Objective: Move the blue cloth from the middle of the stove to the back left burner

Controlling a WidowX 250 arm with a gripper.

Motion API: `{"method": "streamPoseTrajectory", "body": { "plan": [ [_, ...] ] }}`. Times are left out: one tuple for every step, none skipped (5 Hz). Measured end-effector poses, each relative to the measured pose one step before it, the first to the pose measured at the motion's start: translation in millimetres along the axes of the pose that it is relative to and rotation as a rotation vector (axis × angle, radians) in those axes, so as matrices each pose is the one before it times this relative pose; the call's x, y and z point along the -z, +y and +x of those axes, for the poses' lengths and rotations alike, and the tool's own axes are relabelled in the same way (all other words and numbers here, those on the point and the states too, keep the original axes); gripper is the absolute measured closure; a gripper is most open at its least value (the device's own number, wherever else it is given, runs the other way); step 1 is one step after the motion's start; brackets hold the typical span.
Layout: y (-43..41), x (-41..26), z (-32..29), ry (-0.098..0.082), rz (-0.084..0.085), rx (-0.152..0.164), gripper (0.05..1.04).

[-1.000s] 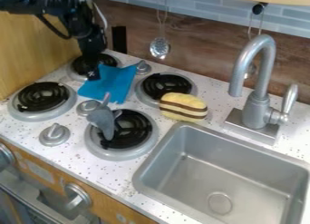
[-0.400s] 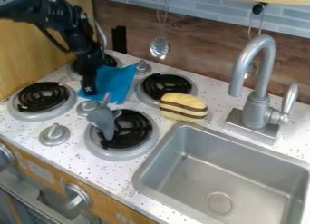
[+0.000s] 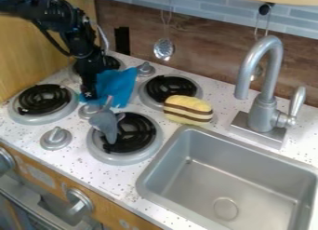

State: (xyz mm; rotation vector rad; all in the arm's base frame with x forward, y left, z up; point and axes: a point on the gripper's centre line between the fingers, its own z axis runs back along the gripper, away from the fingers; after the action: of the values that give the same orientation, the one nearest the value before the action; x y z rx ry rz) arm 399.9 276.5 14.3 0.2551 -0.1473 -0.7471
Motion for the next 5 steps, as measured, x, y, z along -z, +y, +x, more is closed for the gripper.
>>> {"method": "streamPoseTrajectory", "body": {
  "plan": [
    [-3.09, -2.97, -16.25, 0.0285, 0.0021, -0.0703, 0.073],
    [-2.93, -3.9, -15.23, 0.0183, -0.003, -0.1225, 0.076],
    [4.57, 1.25, -7.07, 0.0137, 0.0056, -0.1092, 0.078],
    [20.93, 7.3, 2.65, 0.01, 0.0232, -0.1114, 0.083],
    [25.87, 5.88, -1.73, -0.0128, 0.0326, -0.1099, 0.083]
  ]
}}
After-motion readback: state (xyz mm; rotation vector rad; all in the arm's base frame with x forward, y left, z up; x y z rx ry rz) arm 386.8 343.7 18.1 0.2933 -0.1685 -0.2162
